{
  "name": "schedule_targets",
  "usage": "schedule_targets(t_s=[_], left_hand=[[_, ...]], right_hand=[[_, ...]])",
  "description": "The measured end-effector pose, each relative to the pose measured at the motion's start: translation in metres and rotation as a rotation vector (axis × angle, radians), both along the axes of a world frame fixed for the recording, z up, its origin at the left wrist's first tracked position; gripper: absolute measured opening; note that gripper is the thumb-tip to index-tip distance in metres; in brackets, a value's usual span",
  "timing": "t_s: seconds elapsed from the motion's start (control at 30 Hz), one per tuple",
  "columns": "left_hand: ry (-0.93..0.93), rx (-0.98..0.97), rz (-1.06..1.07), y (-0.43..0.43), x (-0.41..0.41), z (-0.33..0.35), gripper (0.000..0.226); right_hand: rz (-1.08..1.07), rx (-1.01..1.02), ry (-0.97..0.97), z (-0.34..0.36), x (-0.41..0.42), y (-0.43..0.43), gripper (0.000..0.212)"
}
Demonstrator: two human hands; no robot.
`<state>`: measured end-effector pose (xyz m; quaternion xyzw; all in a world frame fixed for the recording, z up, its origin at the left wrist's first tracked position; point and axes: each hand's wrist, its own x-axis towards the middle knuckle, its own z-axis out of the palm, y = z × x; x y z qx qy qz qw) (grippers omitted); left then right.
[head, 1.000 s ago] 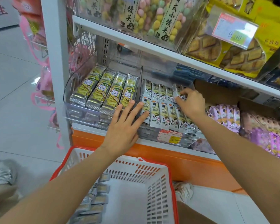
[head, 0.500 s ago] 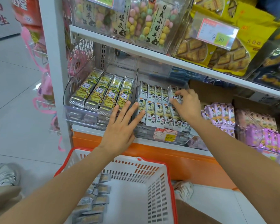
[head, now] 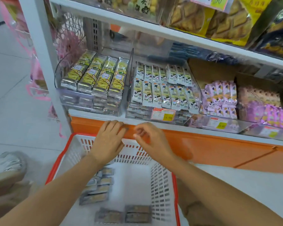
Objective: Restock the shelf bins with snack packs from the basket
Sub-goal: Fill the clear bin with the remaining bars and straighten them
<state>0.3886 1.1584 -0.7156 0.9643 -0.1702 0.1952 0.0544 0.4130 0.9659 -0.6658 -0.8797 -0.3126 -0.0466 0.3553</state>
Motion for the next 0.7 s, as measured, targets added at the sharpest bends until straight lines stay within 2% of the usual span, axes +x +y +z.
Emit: schedule_targets(t_s=[0.13, 0.23, 0.37, 0.47, 0.63, 0.7], left_hand=[[0.336, 0.078, 0.121, 0.020, -0.005, -0.036, 0.070], [0.450, 0.121, 0.200, 0.035, -0.010, -0.063, 0.079], [0.505, 0.158, 0.262, 0.045, -0.009, -0.083, 0.080], [0.459, 0.117, 0.261, 0.050, -0.011, -0.101, 0.083], [0.406, 0.106, 0.248, 0.052, -0.010, -0.122, 0.090], [0.407, 0.097, 0.264, 0.050, -0.008, -0.130, 0.094]], right_hand=[[0.007, -0.134, 0.202, -0.076, -0.013, -0.007, 0.021], [0.104, -0.310, 0.372, -0.127, -0.027, -0.013, 0.027], [0.193, -0.433, 0.590, -0.183, -0.046, -0.018, 0.028], [0.242, -0.556, 0.755, -0.214, -0.059, -0.020, 0.029], [0.132, -0.764, 0.871, -0.253, -0.076, -0.025, 0.039], [0.180, -0.849, 0.879, -0.265, -0.079, -0.029, 0.041]])
